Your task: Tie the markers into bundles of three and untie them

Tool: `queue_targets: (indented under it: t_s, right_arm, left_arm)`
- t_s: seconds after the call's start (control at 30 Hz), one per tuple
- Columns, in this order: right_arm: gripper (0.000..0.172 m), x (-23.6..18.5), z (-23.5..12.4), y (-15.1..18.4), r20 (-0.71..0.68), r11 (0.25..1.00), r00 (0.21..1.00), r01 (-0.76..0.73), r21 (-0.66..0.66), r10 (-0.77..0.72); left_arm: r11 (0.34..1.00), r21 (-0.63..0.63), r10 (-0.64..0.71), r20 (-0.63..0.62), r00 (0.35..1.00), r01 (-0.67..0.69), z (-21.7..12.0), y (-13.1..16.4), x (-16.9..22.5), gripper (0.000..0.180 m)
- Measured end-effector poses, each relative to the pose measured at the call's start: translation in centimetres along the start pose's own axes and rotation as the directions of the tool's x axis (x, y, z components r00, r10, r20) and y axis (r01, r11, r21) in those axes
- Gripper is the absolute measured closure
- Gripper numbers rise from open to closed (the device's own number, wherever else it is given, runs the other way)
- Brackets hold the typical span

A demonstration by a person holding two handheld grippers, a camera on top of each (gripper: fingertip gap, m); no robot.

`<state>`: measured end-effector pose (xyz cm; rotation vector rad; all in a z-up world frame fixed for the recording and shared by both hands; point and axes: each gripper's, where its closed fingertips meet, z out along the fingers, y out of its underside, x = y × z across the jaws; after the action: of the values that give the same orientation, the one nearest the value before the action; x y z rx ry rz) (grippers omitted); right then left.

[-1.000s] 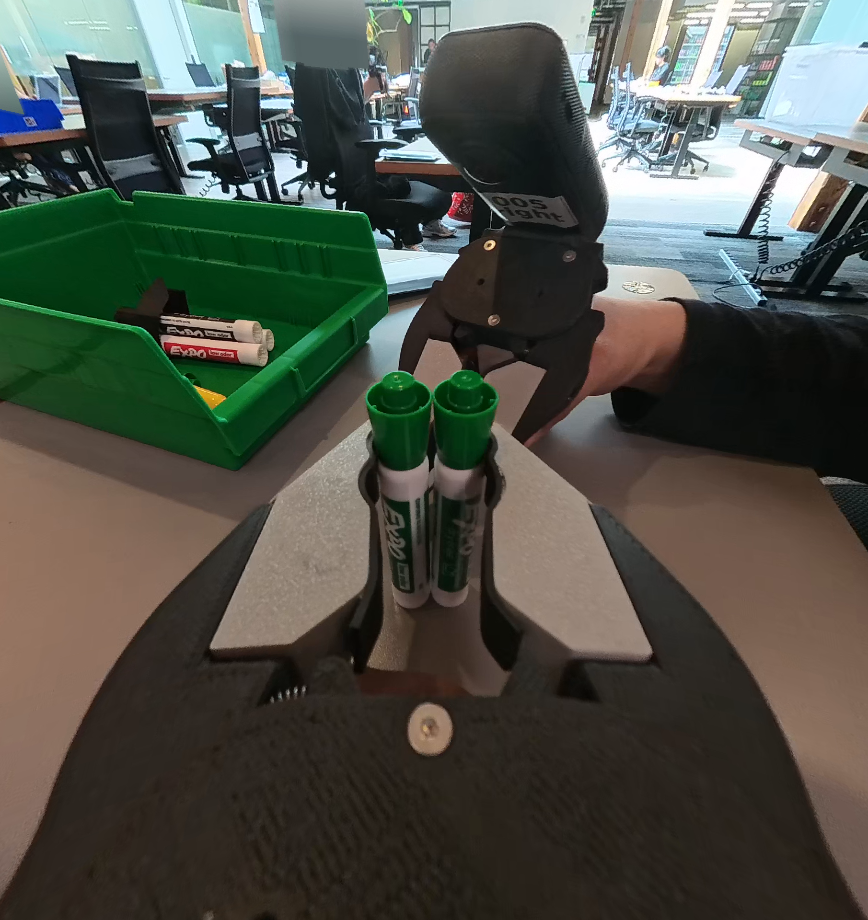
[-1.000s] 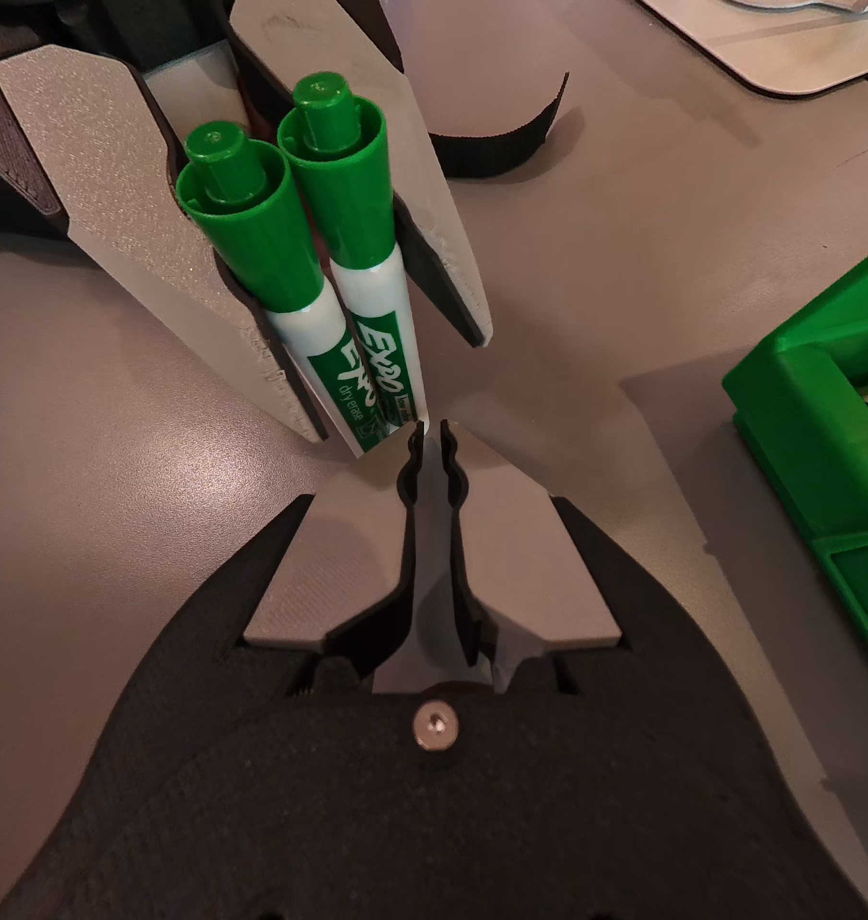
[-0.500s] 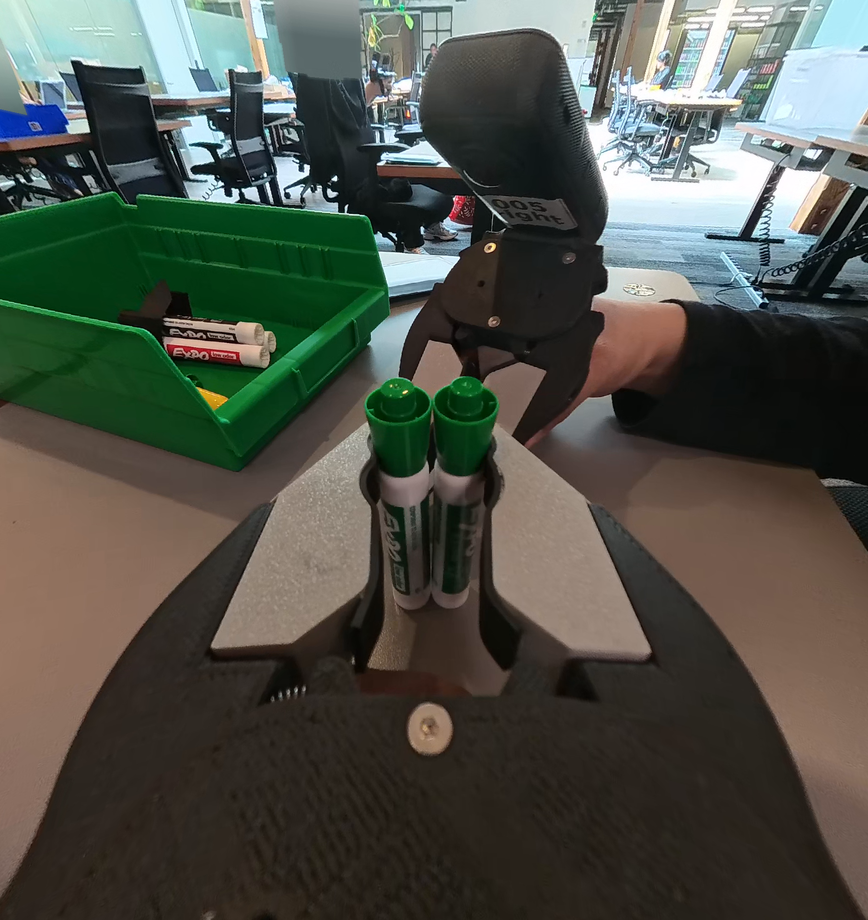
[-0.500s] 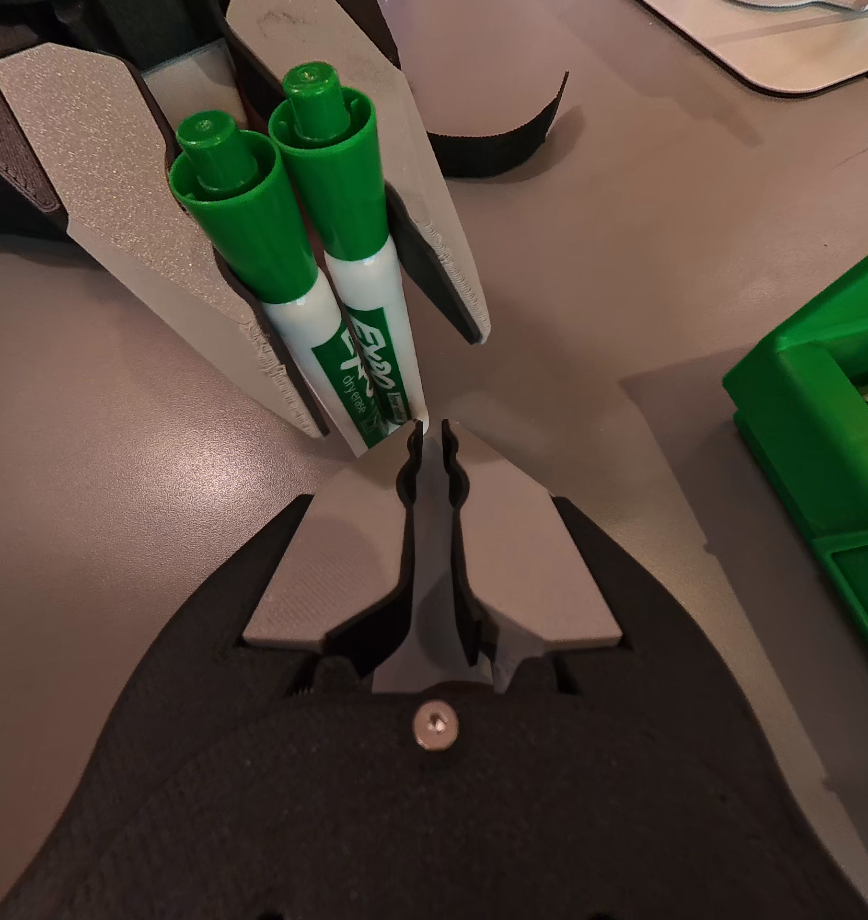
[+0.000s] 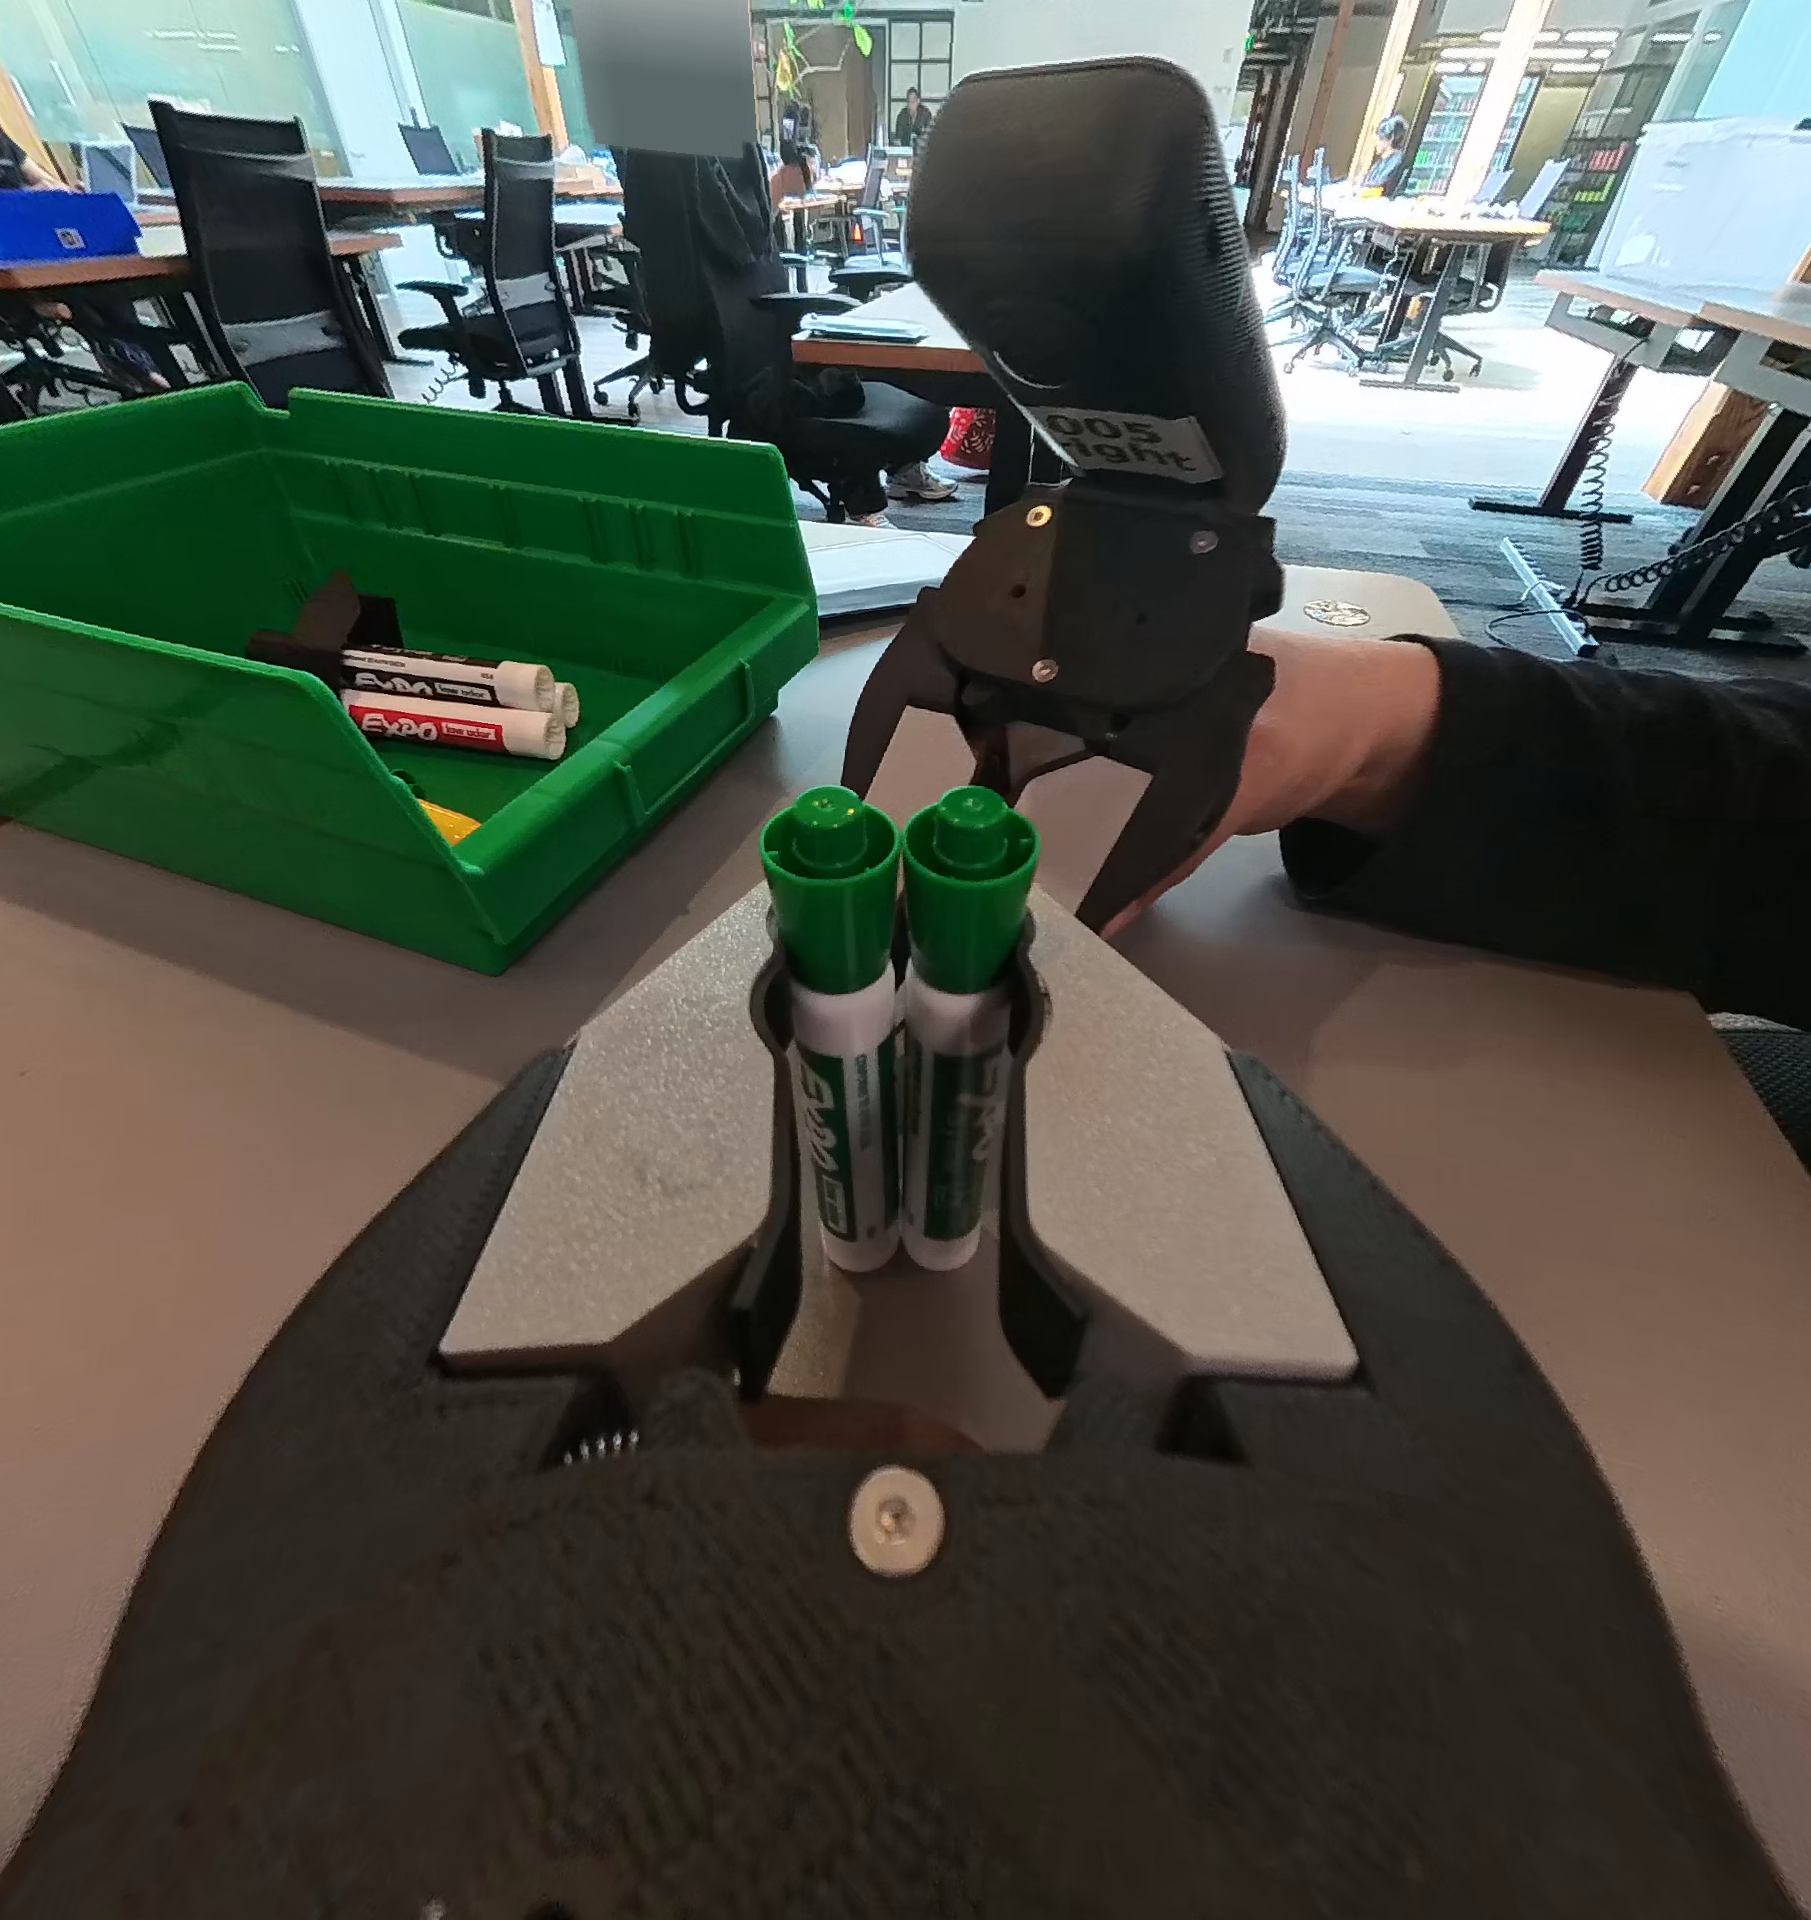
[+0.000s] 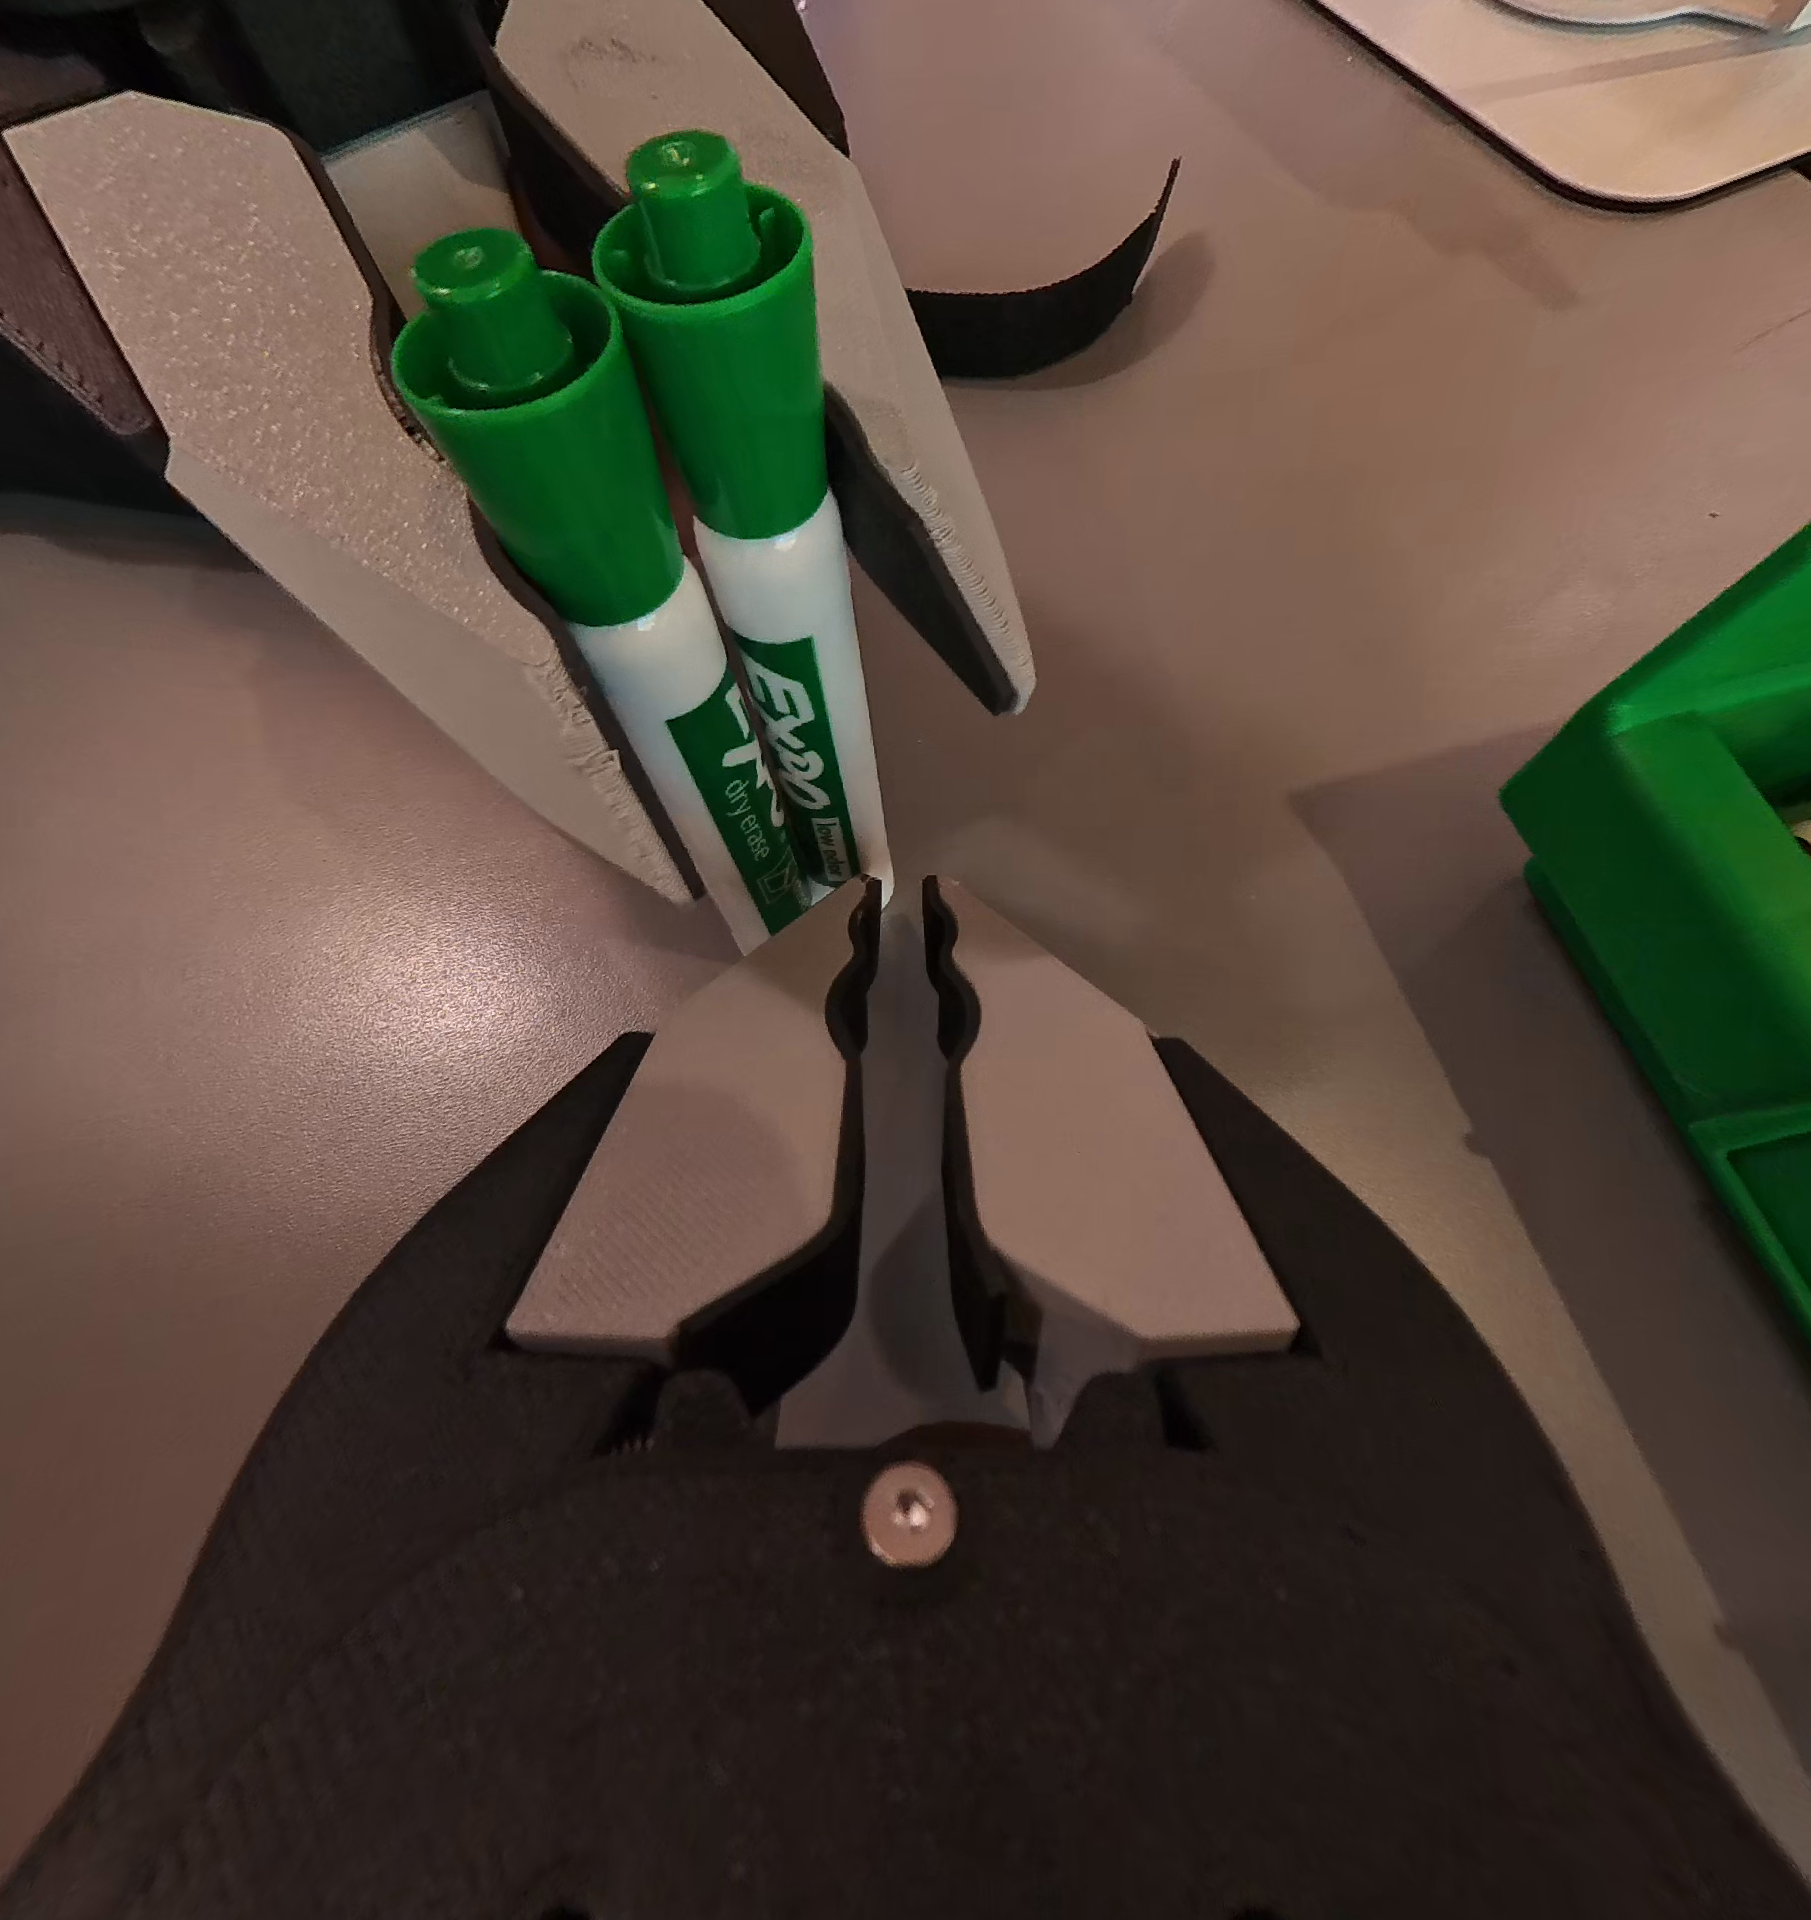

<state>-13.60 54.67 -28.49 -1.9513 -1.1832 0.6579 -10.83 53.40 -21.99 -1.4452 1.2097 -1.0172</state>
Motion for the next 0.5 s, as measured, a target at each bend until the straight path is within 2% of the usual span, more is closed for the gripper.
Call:
queue_targets:
  t_s: [0.5]
  right_arm:
    - [0.167, 0.04, -0.10, -0.03, -0.003, 1.000, 1.000, 0.005, 0.002, -0.005]
  left_arm:
    - [1.000, -0.009, -0.002, -0.001, 1.000, 0.002, -0.06, 0.04, 0.01, 0.143]
